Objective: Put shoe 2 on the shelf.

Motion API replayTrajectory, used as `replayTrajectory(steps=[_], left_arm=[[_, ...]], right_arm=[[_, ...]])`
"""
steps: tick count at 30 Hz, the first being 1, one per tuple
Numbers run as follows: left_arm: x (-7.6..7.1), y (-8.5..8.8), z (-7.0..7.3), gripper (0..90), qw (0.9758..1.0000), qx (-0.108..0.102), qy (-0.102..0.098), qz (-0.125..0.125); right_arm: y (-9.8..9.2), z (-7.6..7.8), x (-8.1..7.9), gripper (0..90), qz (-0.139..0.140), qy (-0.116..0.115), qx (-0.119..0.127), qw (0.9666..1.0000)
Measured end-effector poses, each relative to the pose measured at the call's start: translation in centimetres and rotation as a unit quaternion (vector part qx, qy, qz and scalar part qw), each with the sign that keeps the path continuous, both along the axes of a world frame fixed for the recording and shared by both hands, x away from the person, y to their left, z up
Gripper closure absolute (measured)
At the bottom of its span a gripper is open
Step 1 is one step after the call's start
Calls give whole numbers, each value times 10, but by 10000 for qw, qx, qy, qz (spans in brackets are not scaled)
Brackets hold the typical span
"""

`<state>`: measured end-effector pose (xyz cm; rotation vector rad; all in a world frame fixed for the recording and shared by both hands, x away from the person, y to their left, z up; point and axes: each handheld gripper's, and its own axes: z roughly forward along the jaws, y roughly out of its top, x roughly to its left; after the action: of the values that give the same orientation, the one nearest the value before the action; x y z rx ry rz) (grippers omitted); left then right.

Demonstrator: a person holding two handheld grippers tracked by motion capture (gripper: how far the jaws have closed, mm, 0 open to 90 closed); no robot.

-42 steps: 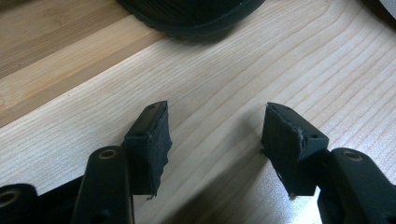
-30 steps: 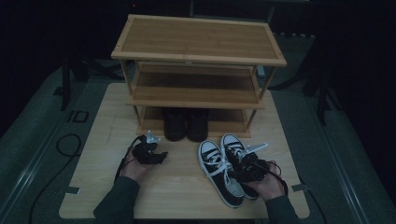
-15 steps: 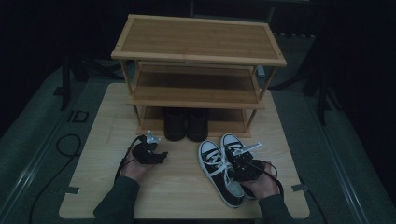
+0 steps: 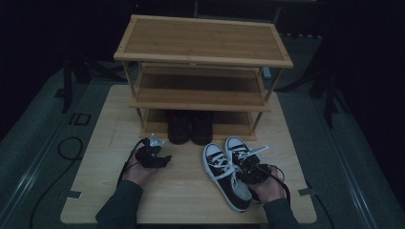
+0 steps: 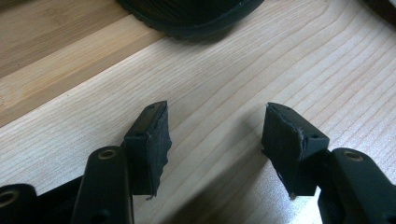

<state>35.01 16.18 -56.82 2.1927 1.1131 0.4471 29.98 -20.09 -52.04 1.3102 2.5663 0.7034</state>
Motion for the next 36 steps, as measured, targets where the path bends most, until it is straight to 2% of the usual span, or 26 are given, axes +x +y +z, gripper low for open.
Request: replayTrajectory(steps=[12,36], left_arm=[[0,1,0,418,10000,43,12,-48],[0,1,0,418,10000,35,7,-53]], right_arm=[[-7,3,4,845,96,30,34,9999],[-31,12,11,850,650,59,233,9976]])
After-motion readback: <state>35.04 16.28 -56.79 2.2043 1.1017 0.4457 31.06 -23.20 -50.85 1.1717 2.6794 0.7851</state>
